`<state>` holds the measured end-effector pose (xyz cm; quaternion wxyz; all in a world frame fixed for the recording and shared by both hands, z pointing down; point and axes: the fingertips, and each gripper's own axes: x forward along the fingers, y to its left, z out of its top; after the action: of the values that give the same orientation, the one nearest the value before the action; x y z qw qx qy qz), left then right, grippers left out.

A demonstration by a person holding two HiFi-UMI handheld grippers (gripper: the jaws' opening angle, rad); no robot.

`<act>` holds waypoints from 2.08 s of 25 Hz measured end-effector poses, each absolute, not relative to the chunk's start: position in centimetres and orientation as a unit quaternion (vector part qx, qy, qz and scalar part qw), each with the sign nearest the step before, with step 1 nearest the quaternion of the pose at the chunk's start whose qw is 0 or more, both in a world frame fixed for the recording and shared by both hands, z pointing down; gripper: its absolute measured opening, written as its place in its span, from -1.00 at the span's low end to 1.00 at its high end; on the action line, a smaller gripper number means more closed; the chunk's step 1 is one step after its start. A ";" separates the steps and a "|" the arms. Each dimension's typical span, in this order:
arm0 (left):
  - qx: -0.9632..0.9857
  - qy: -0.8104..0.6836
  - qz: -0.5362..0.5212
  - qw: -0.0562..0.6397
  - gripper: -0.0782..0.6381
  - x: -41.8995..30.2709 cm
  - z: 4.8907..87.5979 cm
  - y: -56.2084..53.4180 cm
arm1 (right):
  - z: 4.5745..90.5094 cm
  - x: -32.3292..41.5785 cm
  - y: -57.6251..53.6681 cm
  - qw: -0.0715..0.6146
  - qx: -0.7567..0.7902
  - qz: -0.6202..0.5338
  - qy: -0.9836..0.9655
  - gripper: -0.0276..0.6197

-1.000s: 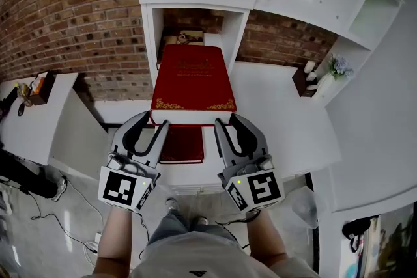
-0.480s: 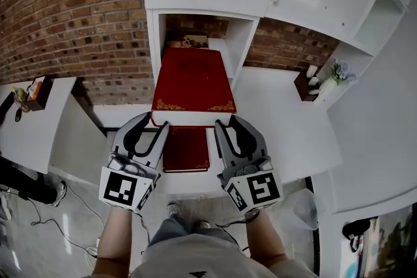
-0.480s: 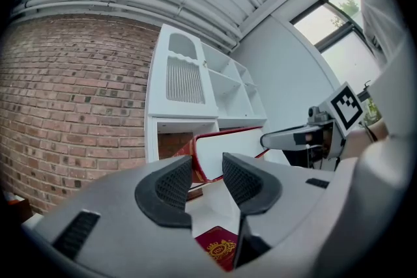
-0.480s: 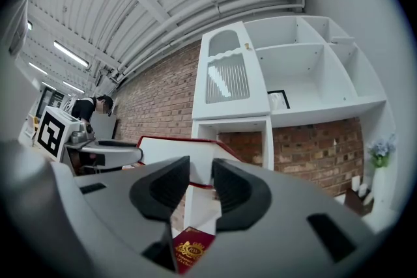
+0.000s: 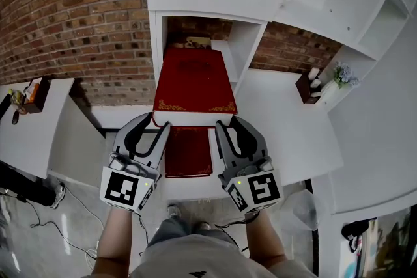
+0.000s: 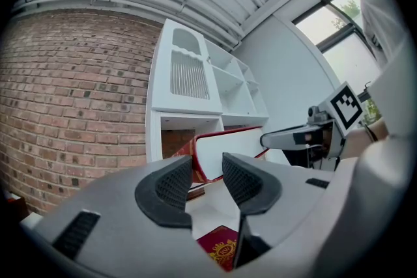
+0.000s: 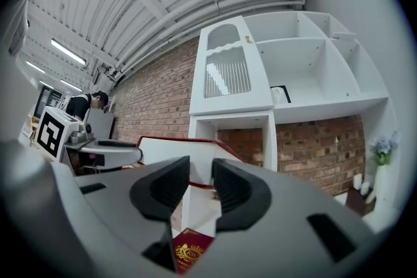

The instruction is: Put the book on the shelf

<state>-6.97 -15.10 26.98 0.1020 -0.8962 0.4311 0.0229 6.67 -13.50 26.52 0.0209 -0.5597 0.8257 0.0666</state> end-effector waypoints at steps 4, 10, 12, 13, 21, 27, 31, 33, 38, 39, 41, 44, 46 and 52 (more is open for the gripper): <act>-0.897 0.430 0.020 0.101 -0.35 -6.9 27.4 -15.7 | 27.0 6.8 -14.0 0.021 -0.562 0.062 0.824 -0.54; -0.899 0.427 0.016 0.096 -0.36 -6.9 27.8 -16.6 | 27.3 6.7 -15.0 0.016 -0.565 0.056 0.823 -0.54; -0.899 0.427 0.014 0.094 -0.36 -6.9 28.0 -16.9 | 27.6 6.7 -15.3 0.013 -0.566 0.053 0.822 -0.54; -0.899 0.427 0.012 0.092 -0.36 -6.9 28.2 -17.0 | 27.7 6.8 -15.4 0.012 -0.567 0.051 0.822 -0.54; -0.901 0.426 0.005 0.084 -0.37 -6.7 29.0 -18.4 | 28.8 7.1 -16.8 0.007 -0.574 0.038 0.818 -0.54; -0.901 0.426 -0.003 0.078 -0.38 -6.5 29.8 -19.4 | 29.4 7.2 -17.9 -0.003 -0.576 0.034 0.817 -0.54; -0.901 0.427 -0.007 0.074 -0.39 -6.5 30.2 -20.3 | 29.8 7.4 -18.8 -0.009 -0.578 0.030 0.815 -0.54; -0.902 0.426 -0.010 0.074 -0.40 -6.4 30.4 -20.8 | 30.1 7.5 -19.3 -0.010 -0.579 0.027 0.814 -0.54; -0.903 0.425 -0.024 0.063 -0.40 -6.3 31.4 -21.8 | 30.7 7.7 -20.4 -0.014 -0.582 0.023 0.813 -0.54; -0.903 0.425 -0.019 0.066 -0.41 -6.2 31.3 -22.1 | 30.8 7.7 -20.6 -0.015 -0.582 0.022 0.812 -0.54; -0.902 0.425 -0.020 0.066 -0.42 -6.3 31.3 -22.6 | 31.0 7.7 -21.1 -0.016 -0.584 0.020 0.812 -0.54; -0.903 0.425 -0.025 0.062 -0.42 -6.2 31.4 -23.3 | 31.2 7.8 -21.9 -0.018 -0.586 0.017 0.810 -0.54; -0.903 0.424 -0.019 0.066 -0.43 -6.1 31.5 -23.7 | 31.5 7.9 -22.2 -0.020 -0.587 0.015 0.809 -0.54; -0.904 0.423 -0.020 0.063 -0.43 -6.0 31.8 -24.7 | 31.8 8.0 -23.3 -0.021 -0.590 0.012 0.807 -0.54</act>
<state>-6.03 -24.72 31.81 0.0632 -0.9039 0.4226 -0.0199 7.98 -23.30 31.82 -0.0207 -0.5896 0.8074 0.0116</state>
